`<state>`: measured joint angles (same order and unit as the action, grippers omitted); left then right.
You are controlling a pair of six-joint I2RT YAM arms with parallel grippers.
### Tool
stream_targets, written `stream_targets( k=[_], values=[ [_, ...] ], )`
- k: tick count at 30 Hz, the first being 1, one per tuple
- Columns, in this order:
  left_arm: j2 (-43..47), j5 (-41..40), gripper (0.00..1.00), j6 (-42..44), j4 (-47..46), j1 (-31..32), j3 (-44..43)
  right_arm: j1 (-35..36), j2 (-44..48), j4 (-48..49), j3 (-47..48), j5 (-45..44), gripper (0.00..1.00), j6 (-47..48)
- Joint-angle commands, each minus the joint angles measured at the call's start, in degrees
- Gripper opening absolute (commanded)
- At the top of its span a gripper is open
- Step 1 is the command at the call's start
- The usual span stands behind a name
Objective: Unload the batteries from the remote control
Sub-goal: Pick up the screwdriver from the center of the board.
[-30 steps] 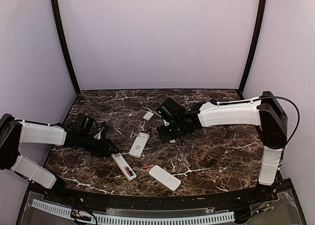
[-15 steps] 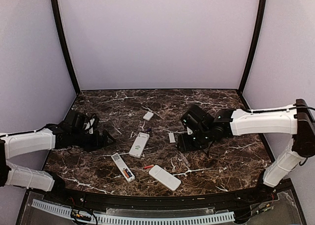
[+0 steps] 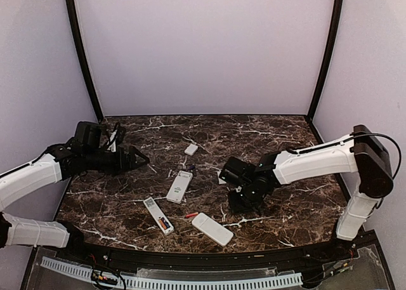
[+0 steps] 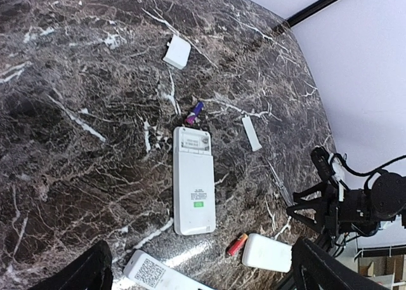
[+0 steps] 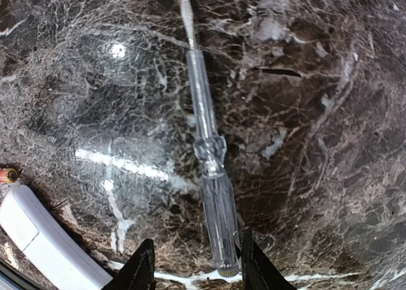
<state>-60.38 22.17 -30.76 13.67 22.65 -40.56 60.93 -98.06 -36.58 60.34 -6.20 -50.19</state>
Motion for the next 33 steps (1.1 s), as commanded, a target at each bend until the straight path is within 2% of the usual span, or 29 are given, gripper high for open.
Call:
stream_targets(
  k=[1, 6, 13, 23, 27, 33],
  values=[
    [-1.13, 4.54, 0.97, 0.55, 3.68, -0.27, 1.31, 0.33, -3.92, -5.14, 5.24, -3.28, 0.42, 0.71],
    [0.92, 3.02, 0.96, -2.67, -0.14, -0.24, 4.6, 0.09, -3.04, -10.31, 6.3, -8.16, 0.41, 2.48],
    [3.22, -0.14, 0.95, -4.56, 1.58, -0.24, 3.73, -1.03, -1.07, -4.47, 1.9, -4.55, 0.37, 4.63],
    [3.12, -0.45, 0.95, 0.64, 9.24, -0.24, -1.47, -0.57, -1.55, 0.49, -0.33, -3.81, 0.26, 6.3],
    [3.2, 0.46, 0.95, -0.45, 7.52, -0.24, -0.8, -0.64, -1.5, 1.12, -1.2, -3.68, 0.19, 5.93],
    [4.51, 2.85, 0.95, -3.9, 1.94, -0.26, 2.82, -0.7, -0.78, 2.63, -3.09, -3.29, 0.17, 5.11]
  ],
)
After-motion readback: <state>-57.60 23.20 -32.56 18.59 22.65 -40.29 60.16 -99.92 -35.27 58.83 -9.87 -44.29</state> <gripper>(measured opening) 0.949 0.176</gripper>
